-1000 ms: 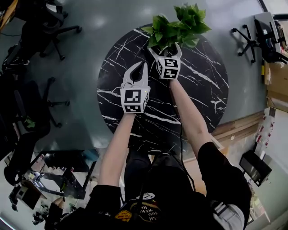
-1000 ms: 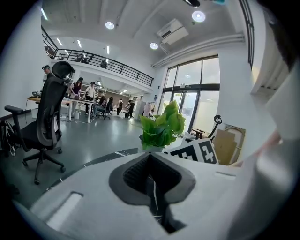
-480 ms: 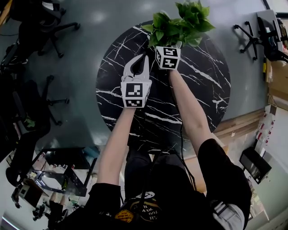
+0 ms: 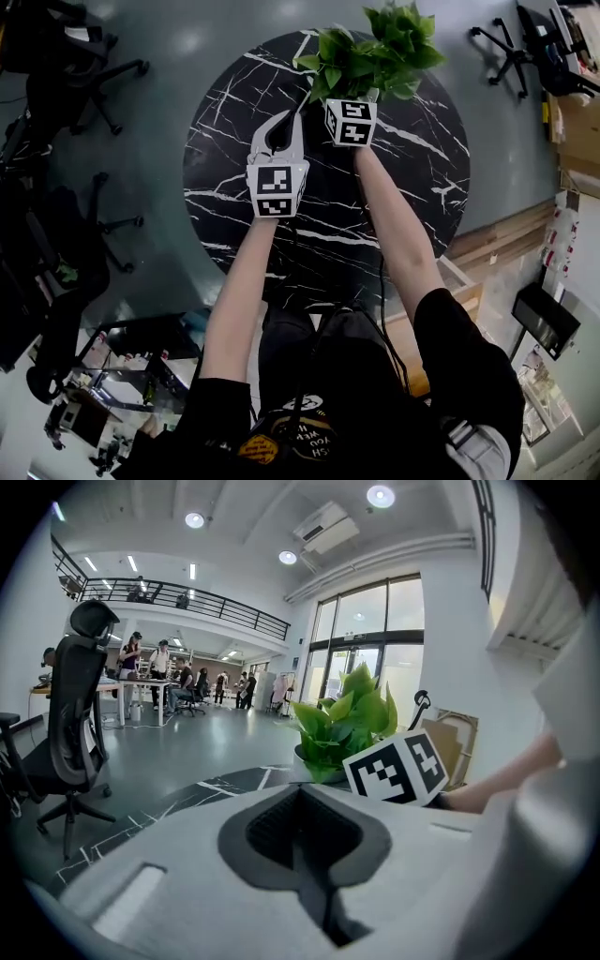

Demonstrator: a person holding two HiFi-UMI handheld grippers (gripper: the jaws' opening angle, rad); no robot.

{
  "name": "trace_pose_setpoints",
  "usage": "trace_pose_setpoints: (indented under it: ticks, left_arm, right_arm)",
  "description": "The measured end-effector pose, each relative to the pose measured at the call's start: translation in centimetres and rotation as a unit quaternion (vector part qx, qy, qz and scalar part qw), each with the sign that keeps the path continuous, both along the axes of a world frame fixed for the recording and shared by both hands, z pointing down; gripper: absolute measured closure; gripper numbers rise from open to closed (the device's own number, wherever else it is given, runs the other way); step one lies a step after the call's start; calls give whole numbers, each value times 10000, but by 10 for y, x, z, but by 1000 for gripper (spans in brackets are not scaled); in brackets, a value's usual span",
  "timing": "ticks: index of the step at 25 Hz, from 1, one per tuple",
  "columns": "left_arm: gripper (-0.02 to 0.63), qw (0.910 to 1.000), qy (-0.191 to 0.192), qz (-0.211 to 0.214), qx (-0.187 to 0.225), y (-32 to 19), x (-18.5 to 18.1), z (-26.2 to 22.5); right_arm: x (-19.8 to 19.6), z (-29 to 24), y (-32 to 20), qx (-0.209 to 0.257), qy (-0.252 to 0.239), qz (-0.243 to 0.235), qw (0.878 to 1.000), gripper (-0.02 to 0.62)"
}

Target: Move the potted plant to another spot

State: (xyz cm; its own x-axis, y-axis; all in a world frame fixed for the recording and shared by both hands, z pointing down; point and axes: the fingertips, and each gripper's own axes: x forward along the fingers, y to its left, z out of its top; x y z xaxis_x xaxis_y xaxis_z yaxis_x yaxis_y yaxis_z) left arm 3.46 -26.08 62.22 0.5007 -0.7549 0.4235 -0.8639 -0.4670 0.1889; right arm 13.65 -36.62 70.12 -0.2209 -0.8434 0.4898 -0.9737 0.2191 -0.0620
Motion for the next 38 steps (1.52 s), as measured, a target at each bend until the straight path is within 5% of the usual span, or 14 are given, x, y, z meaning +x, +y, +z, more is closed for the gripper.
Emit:
trace_pose_setpoints:
  ticks: [9,22,29,38]
  left_arm:
    - [602,9972,151,733,73,36,93,-13]
    - [603,9914,160,1298,51,114,177,-20]
    - [602,9907,59,1360,-57,156,185,-17]
    - [602,9881,-164,1514,-198,200,142,-2]
  right_arm:
    - [144,-1,51,-151,77,1012,9947,95]
    - [341,-8,213,-206,204,2464,9687,95]
    - [339,-8,274,-255,240,2336,9717,97]
    - [269,-9,304,-319,177,2076,9775,97]
